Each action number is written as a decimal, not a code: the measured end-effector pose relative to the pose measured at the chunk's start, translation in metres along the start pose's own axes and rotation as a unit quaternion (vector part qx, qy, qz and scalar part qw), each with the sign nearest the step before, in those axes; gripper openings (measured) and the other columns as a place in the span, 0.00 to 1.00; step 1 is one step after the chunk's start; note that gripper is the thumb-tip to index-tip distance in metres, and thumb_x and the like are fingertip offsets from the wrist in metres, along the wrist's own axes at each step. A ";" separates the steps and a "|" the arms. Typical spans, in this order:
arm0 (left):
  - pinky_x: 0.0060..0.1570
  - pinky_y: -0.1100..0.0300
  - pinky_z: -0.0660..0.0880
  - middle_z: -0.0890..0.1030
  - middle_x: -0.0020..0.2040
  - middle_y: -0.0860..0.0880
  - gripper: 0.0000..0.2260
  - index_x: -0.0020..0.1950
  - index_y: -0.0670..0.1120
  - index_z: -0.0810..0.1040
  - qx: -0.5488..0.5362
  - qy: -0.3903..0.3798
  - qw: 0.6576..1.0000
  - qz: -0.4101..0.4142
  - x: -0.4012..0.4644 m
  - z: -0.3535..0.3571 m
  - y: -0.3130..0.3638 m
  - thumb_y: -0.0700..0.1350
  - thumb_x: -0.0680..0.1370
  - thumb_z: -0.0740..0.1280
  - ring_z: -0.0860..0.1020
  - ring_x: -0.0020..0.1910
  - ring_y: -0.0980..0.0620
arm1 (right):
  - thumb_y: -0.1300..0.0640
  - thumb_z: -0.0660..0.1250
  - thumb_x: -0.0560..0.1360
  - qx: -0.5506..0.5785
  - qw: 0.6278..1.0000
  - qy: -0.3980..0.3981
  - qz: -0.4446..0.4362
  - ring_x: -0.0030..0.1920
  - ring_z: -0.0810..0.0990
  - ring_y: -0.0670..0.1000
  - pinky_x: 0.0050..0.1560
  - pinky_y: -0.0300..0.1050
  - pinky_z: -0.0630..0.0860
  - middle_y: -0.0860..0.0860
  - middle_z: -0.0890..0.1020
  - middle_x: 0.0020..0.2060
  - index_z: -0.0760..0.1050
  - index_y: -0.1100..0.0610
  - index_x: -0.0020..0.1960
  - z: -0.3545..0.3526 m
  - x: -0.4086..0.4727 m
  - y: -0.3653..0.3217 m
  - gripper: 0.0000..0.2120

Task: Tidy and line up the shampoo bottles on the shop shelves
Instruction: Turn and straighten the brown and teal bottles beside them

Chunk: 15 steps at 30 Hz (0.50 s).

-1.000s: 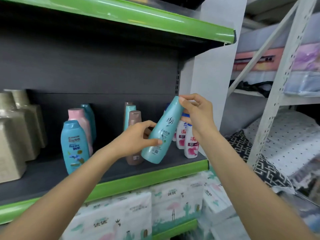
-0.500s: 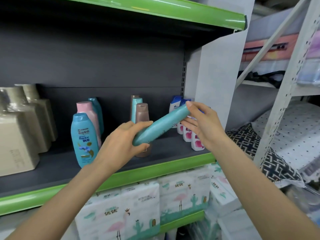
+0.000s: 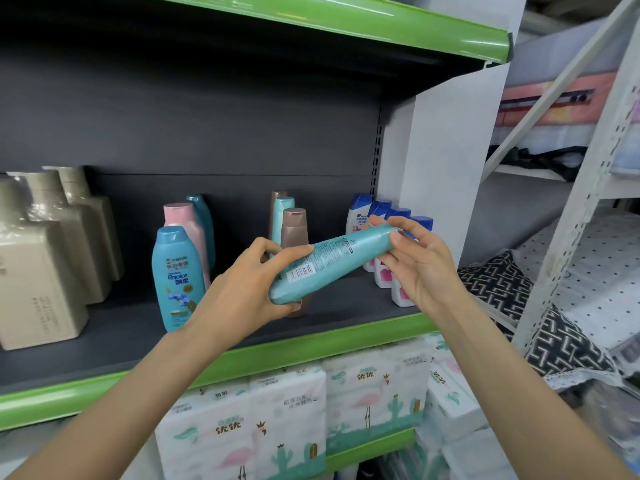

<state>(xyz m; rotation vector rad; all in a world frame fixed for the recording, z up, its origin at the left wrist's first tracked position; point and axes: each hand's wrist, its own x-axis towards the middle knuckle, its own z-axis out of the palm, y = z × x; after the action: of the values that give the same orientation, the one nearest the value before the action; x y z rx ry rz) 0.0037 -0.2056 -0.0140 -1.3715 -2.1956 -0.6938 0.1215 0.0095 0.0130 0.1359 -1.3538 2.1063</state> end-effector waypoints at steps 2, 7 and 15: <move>0.37 0.61 0.75 0.64 0.56 0.58 0.35 0.69 0.67 0.60 0.002 0.005 1.000 0.014 -0.001 -0.001 -0.001 0.52 0.67 0.75 0.69 0.52 0.58 | 0.68 0.61 0.74 0.001 1.000 -0.012 0.003 0.56 0.81 0.54 0.48 0.42 0.79 0.60 0.79 0.59 0.75 0.62 0.50 -0.001 0.001 0.001 0.07; 0.35 0.70 0.67 0.68 0.57 0.56 0.34 0.69 0.61 0.66 0.034 0.047 0.998 0.015 0.000 -0.004 -0.007 0.50 0.67 0.76 0.71 0.50 0.58 | 0.62 0.63 0.72 -0.062 0.998 -0.025 -0.015 0.60 0.78 0.54 0.53 0.43 0.79 0.58 0.79 0.60 0.76 0.59 0.56 0.000 0.003 0.005 0.13; 0.45 0.60 0.76 0.71 0.57 0.55 0.29 0.65 0.58 0.70 -0.018 0.096 0.995 0.020 0.000 -0.007 -0.012 0.50 0.66 0.76 0.72 0.53 0.58 | 0.61 0.65 0.73 -0.089 0.996 0.025 -0.010 0.58 0.80 0.53 0.50 0.40 0.80 0.56 0.80 0.58 0.77 0.57 0.58 0.004 0.004 0.007 0.13</move>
<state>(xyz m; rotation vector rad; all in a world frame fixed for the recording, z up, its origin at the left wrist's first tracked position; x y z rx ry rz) -0.0060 -0.2148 -0.0104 -1.3052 -2.0085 -0.8180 0.1134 0.0058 0.0111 0.0232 -1.4961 1.9487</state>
